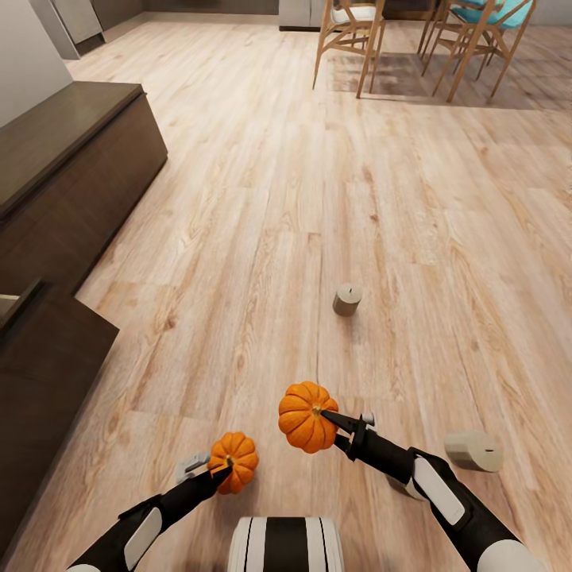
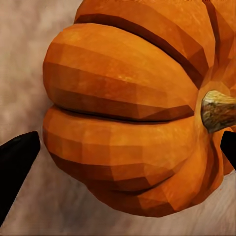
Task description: Place each of the two pumpkins and all three candles from the living room inside a cabinet in the living room (use any cabinet), then make sure every cabinet is closed, and position the cauldron so it is next to a table in the living room.
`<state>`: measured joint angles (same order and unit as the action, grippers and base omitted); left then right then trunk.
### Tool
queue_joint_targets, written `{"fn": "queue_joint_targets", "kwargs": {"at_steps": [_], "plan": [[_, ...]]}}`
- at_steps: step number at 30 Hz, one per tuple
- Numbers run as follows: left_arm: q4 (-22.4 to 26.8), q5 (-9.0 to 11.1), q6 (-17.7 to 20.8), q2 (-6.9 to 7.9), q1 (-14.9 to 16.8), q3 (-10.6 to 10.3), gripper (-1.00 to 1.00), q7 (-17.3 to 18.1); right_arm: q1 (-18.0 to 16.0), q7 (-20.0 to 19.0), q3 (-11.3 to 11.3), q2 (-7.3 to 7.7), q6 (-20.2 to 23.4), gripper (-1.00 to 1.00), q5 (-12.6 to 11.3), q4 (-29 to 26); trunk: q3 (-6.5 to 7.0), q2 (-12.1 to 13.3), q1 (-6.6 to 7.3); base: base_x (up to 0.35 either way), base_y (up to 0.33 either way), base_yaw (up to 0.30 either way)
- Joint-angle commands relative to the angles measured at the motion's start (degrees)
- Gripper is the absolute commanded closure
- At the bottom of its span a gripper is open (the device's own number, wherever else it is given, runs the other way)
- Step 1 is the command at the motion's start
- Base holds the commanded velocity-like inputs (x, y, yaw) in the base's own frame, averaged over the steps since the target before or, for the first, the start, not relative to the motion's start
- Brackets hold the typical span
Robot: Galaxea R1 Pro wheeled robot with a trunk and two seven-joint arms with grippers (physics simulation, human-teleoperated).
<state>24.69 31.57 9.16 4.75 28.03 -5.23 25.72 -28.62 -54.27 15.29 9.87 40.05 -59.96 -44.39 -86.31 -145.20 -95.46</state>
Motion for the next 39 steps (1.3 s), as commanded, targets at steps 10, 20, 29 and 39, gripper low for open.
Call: {"fn": "queue_joint_targets", "kwargs": {"at_steps": [10, 20, 29, 39], "plan": [[0.01, -0.01, 0.24, 0.09, 0.01, 0.13, 1.00, -0.41, -0.03, 0.13, 0.22, 0.06, 0.29, 1.00, -0.42, 0.01, 2.19, 0.13, 0.26, 0.000, 0.000, 0.000], [0.37, 0.22, 0.71, 1.43, -0.14, 0.55, 1.00, 9.38, -0.03, 0.06, 0.10, 0.04, 0.29, 1.00, -0.48, 0.09, 4.40, 0.26, 0.51, 0.000, 0.000, 0.000], [7.61, 4.37, 11.01, 8.37, -0.25, 2.20, 1.00, 16.44, -0.03, -0.14, 0.01, 0.07, 0.32, 1.00, -1.03, 0.26, 6.40, 0.38, 0.75, 0.000, 0.000, 0.000], [19.07, 13.30, 23.88, 13.80, -0.43, 2.41, 1.00, 17.13, -0.03, 0.07, -0.06, 0.23, -0.34, 1.00, -0.97, 0.62, 8.61, 0.51, 1.00, 0.000, 0.000, 0.000]]}}
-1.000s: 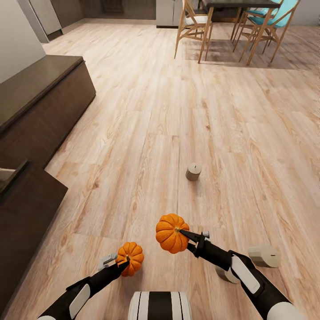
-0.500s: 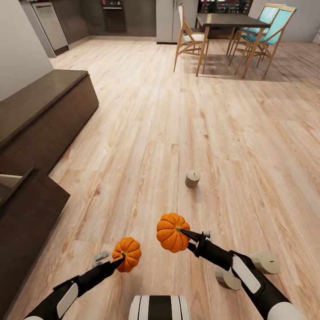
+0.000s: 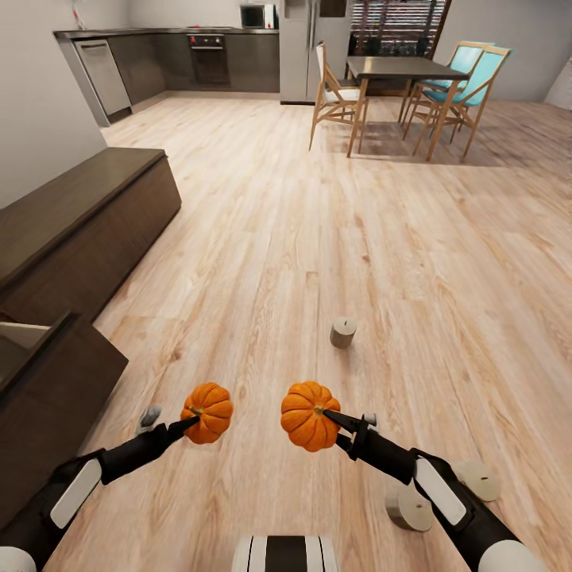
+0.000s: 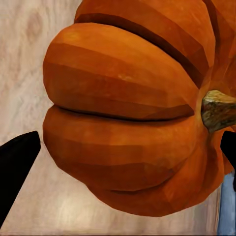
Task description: Place each of the two pumpkins and all three candles from the living room inside a cabinet in the living room (use any cabinet), then make sure every cabinet is closed, and position the cauldron so it is next to a table in the living room.
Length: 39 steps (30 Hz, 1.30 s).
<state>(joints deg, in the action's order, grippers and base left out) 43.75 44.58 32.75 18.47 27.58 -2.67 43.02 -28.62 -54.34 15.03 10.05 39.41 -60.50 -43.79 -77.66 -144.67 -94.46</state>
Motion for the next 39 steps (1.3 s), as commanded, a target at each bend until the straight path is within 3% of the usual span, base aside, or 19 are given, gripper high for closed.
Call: {"fn": "queue_joint_targets", "kwargs": {"at_steps": [1, 4, 10, 33, 39], "plan": [[0.57, 0.41, 1.58, 0.18, 0.02, -0.15, 1.00, -0.15, -0.03, 0.16, 0.18, 0.06, 0.27, 1.00, -0.46, 0.02, 0.19, 0.00, 0.03, 0.000, 0.000, 0.000], [1.39, 1.03, 3.66, 0.49, 0.01, -0.15, 1.00, -0.13, -0.03, 0.20, 0.18, 0.12, 0.24, 1.00, -0.49, 0.02, 0.85, 0.04, 0.11, 0.000, 0.000, 0.000], [1.59, 2.16, 4.32, 1.31, 0.01, -0.16, 1.00, -0.13, -0.03, 0.27, -0.08, -0.21, 0.14, 1.00, -0.58, 0.23, 2.18, 0.12, 0.26, 0.000, 0.000, 0.000], [1.69, 2.17, 4.41, 1.13, 0.01, -0.32, 1.00, -0.13, -0.03, 0.38, -0.21, 0.11, -0.79, 1.00, -0.72, 0.46, 7.28, 0.43, 0.86, 0.000, 0.000, 0.000], [1.76, 2.17, 4.43, 1.13, 0.01, -0.32, 1.00, -0.13, -0.03, 0.37, -2.39, 0.23, -0.81, 1.00, -0.73, 0.46, 8.61, 0.51, 1.01, 0.000, 0.000, 0.000]]}}
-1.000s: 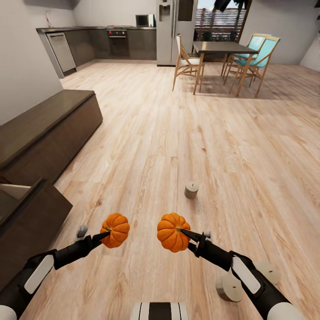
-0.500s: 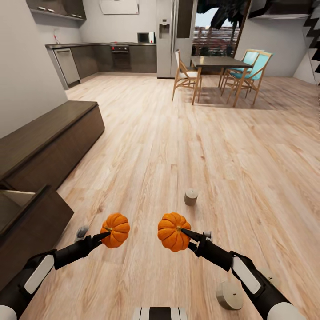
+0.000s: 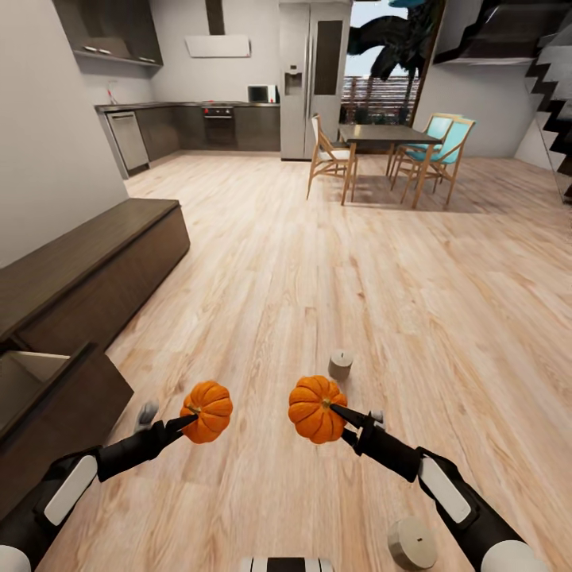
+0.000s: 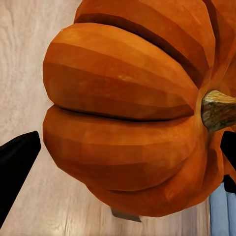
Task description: Place each of the two pumpkins and all three candles from the living room inside a cabinet in the living room (use any cabinet), then make sure every cabinet is closed, and position the cauldron so it is next to a table in the living room.
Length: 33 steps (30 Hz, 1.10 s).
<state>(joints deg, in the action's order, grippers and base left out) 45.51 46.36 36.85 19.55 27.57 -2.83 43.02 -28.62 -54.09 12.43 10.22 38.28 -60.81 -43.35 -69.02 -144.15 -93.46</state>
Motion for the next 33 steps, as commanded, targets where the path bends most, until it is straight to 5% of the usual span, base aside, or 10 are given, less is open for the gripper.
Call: {"fn": "queue_joint_targets", "kwargs": {"at_steps": [1, 11, 22, 33], "plan": [[0.00, 0.40, 0.33, 0.04, 0.03, -0.16, 1.00, -0.13, -0.03, 0.13, -0.01, 0.06, 0.35, 1.00, -0.39, 0.02, 0.19, 0.00, 0.03, 0.000, 0.000, 0.009], [0.18, 0.56, 0.33, -0.12, 0.03, -0.24, 1.00, -0.04, -0.03, 0.13, -0.39, -0.07, 0.39, 1.00, -0.36, 0.03, 2.82, 0.13, 0.29, 0.000, 0.000, 0.189], [0.19, 1.61, 0.34, -0.08, 0.03, -0.24, 1.00, -0.04, -0.03, 0.16, -0.39, -0.35, 0.41, 1.00, -0.36, 0.02, 3.37, 0.13, 0.29, -0.018, 0.006, 0.235], [0.19, 1.63, 0.37, 0.13, 0.03, -0.24, 1.00, -0.04, -0.03, 0.24, -0.67, -0.55, 0.50, 1.00, -0.35, 0.06, 3.83, 0.13, 0.29, -0.271, 0.098, 0.242]]}}
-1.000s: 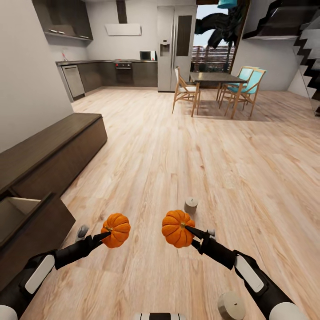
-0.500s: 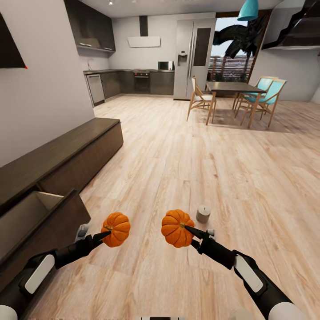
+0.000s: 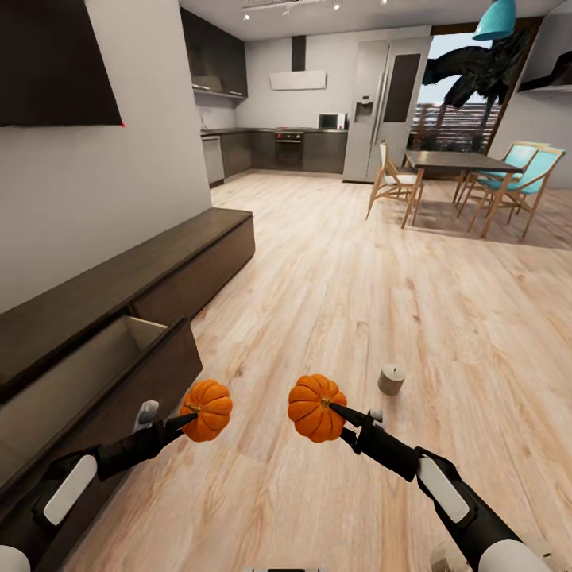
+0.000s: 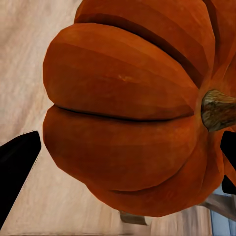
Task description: Place each of the two pumpkins and all three candles from the living room inside a cabinet in the living room (use any cabinet), then make sure every cabinet is closed, and position the cauldron so it is next to a table in the living room.
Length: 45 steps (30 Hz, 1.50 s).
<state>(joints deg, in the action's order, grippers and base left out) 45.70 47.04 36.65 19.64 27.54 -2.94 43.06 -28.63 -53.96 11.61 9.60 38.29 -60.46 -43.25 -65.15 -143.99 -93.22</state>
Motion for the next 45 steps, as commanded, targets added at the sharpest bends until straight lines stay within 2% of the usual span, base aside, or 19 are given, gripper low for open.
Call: {"fn": "queue_joint_targets", "kwargs": {"at_steps": [1, 6, 7, 10, 13, 26, 27, 29, 31, 39, 45], "plan": [[0.00, 0.95, 0.55, 0.04, 0.06, -0.13, 1.00, -0.08, -0.02, 0.10, 0.09, 0.05, 0.49, 1.00, -0.71, -0.02, -0.02, -0.02, 0.05, -0.301, 0.102, 0.257], [0.00, 0.95, 0.56, 0.05, 0.06, -0.13, 1.00, -0.08, -0.02, 0.45, -2.25, -0.01, 0.40, 1.00, -0.51, 0.05, 0.10, -0.02, 0.05, -0.296, 0.088, 0.259], [0.00, 0.95, 0.57, 0.05, 0.06, -0.13, 1.00, -0.08, -0.02, 1.19, -2.68, -0.02, 0.28, 1.00, -0.43, 0.03, 0.12, -0.02, 0.05, -0.214, 0.034, 0.260], [0.00, 0.95, 0.56, 0.01, 0.06, -0.13, 1.00, -0.08, -0.02, 6.60, -3.36, -0.02, -0.28, 1.00, -0.49, 0.01, 0.18, -0.02, 0.05, -0.072, 0.011, 0.260], [0.00, 0.95, 0.58, 0.04, 0.06, -0.13, 1.00, -0.08, -0.02, 8.42, -3.50, -0.02, -0.38, 1.00, -0.52, 0.01, 0.23, -0.02, 0.05, -0.012, 0.002, 0.260], [0.00, 0.98, 0.62, 0.05, 0.06, -0.13, 1.00, -0.02, -0.02, 8.78, -3.48, 0.04, -0.41, 1.00, -0.22, -0.06, 0.25, -0.02, 0.05, -0.001, 0.000, 0.264], [0.00, 1.16, 0.63, 0.05, 0.06, -0.13, 1.00, 0.01, -0.02, 8.78, -3.47, 0.05, -0.41, 1.00, -0.19, -0.07, 0.25, -0.02, 0.05, 0.000, 0.000, 0.268], [0.00, 3.16, 1.87, 0.08, 0.06, -0.08, 1.00, 1.33, -0.02, 8.78, -3.44, 0.06, -0.41, 1.00, -0.12, -0.08, 0.25, -0.02, 0.05, 0.045, 0.000, 0.269], [0.00, 4.19, 3.47, 0.12, 0.06, -0.05, 1.00, 2.36, -0.02, 8.78, -3.44, 0.00, -0.41, 1.00, -0.11, -0.08, 0.25, -0.02, 0.05, 0.038, 0.000, 0.269], [0.00, 4.63, 4.12, 0.17, 0.06, -0.05, 1.00, 2.81, -0.02, 8.82, -3.44, -0.02, -0.41, 1.00, -0.13, -0.08, 0.25, -0.02, 0.05, 0.005, 0.000, 0.269], [0.01, 4.72, 4.13, 0.18, 0.06, -0.05, 1.00, 2.82, -0.02, 8.34, -3.45, 0.36, -1.29, 1.00, -0.53, 0.06, 1.57, 0.06, 0.20, 0.000, 0.000, 0.269]]}}
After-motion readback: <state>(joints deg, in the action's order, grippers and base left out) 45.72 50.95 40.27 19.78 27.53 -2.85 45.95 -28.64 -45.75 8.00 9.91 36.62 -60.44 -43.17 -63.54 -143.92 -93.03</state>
